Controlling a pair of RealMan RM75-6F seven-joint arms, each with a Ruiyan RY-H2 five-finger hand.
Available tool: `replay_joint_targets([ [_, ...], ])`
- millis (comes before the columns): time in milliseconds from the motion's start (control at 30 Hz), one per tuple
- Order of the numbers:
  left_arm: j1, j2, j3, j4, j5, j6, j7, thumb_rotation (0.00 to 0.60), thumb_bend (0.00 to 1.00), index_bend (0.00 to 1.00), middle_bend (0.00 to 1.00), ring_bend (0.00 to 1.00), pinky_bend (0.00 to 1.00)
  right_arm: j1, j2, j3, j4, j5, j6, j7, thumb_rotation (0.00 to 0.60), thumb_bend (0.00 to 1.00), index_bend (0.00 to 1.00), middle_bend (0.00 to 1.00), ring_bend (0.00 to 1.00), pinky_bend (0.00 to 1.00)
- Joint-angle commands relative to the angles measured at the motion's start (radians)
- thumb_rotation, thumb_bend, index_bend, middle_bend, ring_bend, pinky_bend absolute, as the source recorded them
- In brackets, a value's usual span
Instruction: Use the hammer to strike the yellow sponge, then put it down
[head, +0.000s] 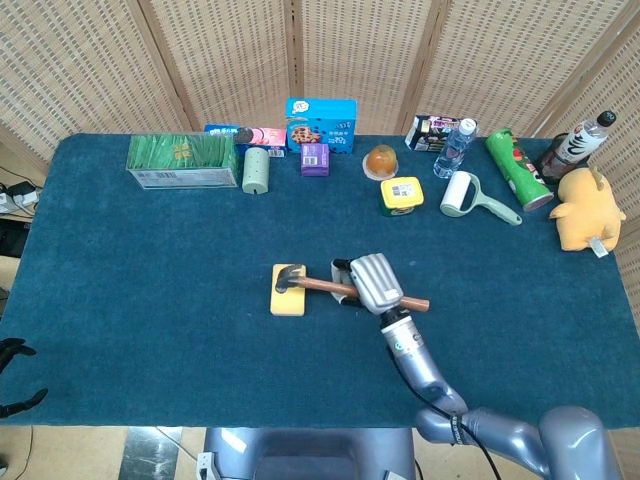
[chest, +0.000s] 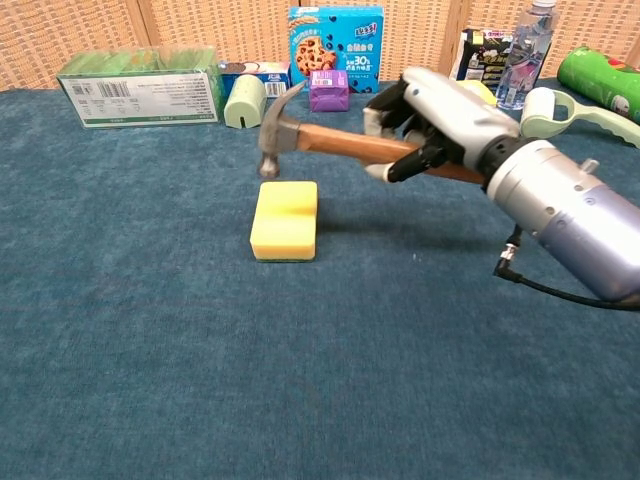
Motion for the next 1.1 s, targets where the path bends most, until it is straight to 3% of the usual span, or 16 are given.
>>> replay_joint_targets([
  [33,0.002,-0.003,0.000,0.006,-0.004,-0.005,-0.007,0.600,0.16,0.36,0.25,0.08,0.10,0.056,-0.028,-0.015,0.030,0.030,-0.107,-0.142,0.600,0.44,0.90,1.00,1.00,1.00],
  [167,0.005,-0.006,-0.002,0.019,-0.007,-0.004,-0.021,0.600,0.16,0.36,0.25,0.08,0.10,0.084,-0.027,-0.039,0.057,0.042,-0.160,-0.322,0.600,0.43,0.90,1.00,1.00,1.00],
  [267,0.004,-0.007,-0.004,0.027,-0.008,-0.006,-0.026,0.600,0.16,0.36,0.25,0.08,0.10,0.080,-0.019,-0.027,0.033,0.058,-0.149,-0.358,0.600,0.43,0.91,1.00,1.00,1.00],
  [700,-0.005,-0.002,-0.003,0.009,0.013,-0.006,-0.011,0.600,0.16,0.36,0.25,0.08,0.10,0.016,0.137,0.104,-0.320,0.215,-0.138,-0.151,0.600,0.43,0.91,1.00,1.00,1.00],
  [1100,-0.006,0.002,0.000,-0.008,0.017,-0.006,0.008,0.600,0.16,0.36,0.25,0.08,0.10,-0.006,0.174,0.112,-0.335,0.274,-0.137,-0.090,0.600,0.43,0.91,1.00,1.00,1.00],
])
